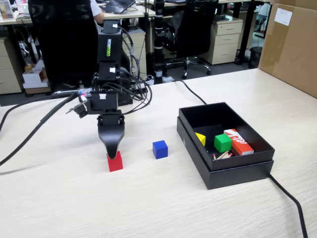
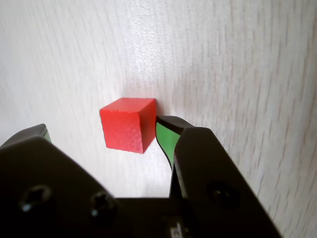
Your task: Put the red cube on top of the blue cube
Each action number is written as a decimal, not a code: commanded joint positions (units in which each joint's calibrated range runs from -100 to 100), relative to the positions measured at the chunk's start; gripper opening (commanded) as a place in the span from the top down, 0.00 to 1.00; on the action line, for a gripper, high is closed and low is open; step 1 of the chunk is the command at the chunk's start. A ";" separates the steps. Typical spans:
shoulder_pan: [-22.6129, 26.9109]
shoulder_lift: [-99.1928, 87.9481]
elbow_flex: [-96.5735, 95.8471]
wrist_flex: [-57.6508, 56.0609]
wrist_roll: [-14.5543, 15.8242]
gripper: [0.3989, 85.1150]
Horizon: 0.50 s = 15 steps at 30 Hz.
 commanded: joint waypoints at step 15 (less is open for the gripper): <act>-0.10 3.60 4.10 -0.15 -0.78 0.48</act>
